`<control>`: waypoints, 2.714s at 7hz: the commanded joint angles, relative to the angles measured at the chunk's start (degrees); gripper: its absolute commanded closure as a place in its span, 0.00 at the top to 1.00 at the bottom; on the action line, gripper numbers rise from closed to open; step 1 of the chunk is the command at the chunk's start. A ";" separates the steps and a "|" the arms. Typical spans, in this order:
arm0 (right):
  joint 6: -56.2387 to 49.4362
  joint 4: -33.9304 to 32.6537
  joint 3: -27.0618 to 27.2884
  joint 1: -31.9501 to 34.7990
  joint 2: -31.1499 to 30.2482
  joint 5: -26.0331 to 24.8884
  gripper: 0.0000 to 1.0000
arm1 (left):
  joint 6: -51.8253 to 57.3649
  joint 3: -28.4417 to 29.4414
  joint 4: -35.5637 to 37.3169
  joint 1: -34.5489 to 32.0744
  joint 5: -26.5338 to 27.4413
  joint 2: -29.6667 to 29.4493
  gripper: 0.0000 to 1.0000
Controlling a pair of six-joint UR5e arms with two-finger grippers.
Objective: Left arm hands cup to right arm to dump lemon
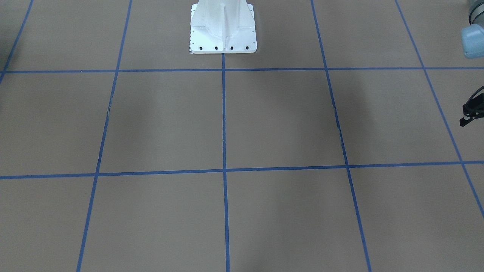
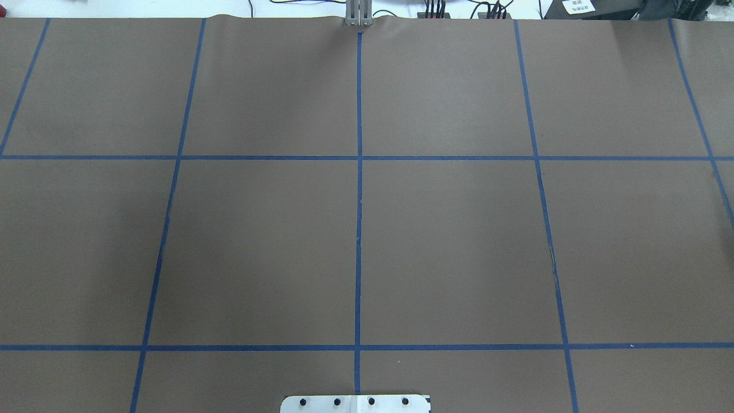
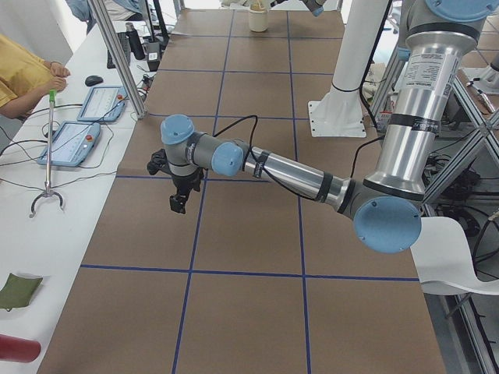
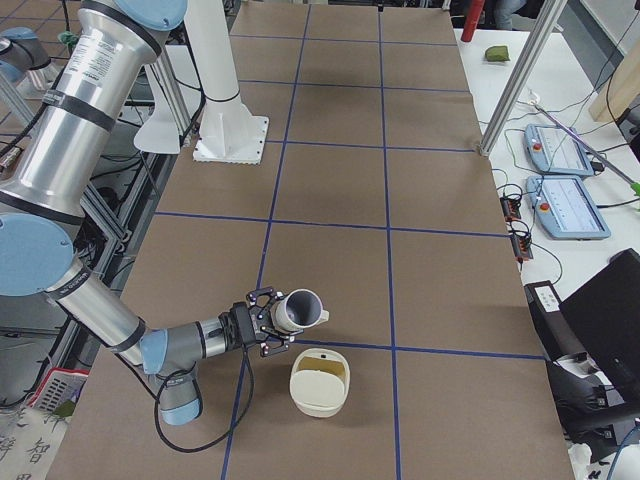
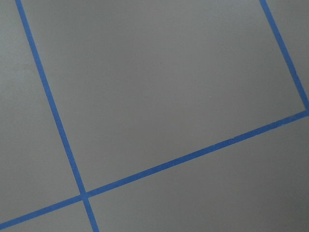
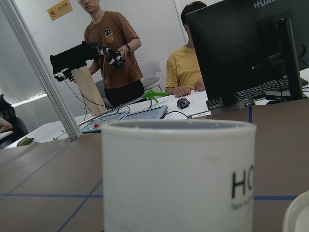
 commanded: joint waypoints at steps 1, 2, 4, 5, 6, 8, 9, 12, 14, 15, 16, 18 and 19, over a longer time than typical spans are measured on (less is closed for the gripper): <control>-6.95 -0.63 0.16 -0.81 0.13 -0.24 0.00 | 0.02 0.01 -0.01 0.00 -0.01 0.05 1.00; -7.13 -1.93 1.73 -1.17 0.30 -0.42 0.00 | 0.02 0.01 -0.01 0.00 -0.01 0.13 1.00; -6.96 -8.86 9.01 -1.26 0.57 -0.42 0.00 | 0.10 -0.16 -0.36 0.00 -0.01 1.36 1.00; -6.26 -11.76 11.65 -1.08 1.35 -0.50 0.00 | 0.10 -0.16 -0.45 0.00 -0.01 1.36 1.00; -5.99 -13.18 12.54 -0.39 3.19 -0.51 0.00 | 0.19 -0.08 -0.45 0.00 -0.01 1.36 1.00; -5.28 -13.20 11.94 1.72 3.30 -0.24 0.00 | 0.19 0.10 -0.45 0.09 -0.01 1.36 1.00; -4.85 -13.29 11.68 3.04 3.29 -0.24 0.00 | 0.19 0.01 -0.45 0.09 -0.01 1.28 1.00; 6.38 -16.78 12.28 5.95 4.43 -0.24 0.00 | -0.16 -0.08 -0.45 0.09 -0.01 1.19 1.00; 7.03 -36.70 19.61 20.01 10.72 9.69 0.00 | -0.16 0.01 -0.45 0.09 -0.01 1.10 1.00; 6.93 -42.23 22.11 24.89 12.50 16.13 0.00 | -0.33 -0.08 -0.45 0.09 -0.01 1.19 1.00; 6.84 -42.81 22.22 25.37 14.52 16.80 0.00 | -0.34 0.01 -0.45 0.09 -0.01 1.10 1.00; 2.31 -46.66 22.22 25.37 16.64 16.99 0.00 | -0.42 0.01 -0.36 0.09 -0.01 0.93 1.00; -0.60 -49.21 22.22 25.37 18.22 17.07 0.00 | -0.42 0.01 -0.27 0.09 -0.01 0.75 1.00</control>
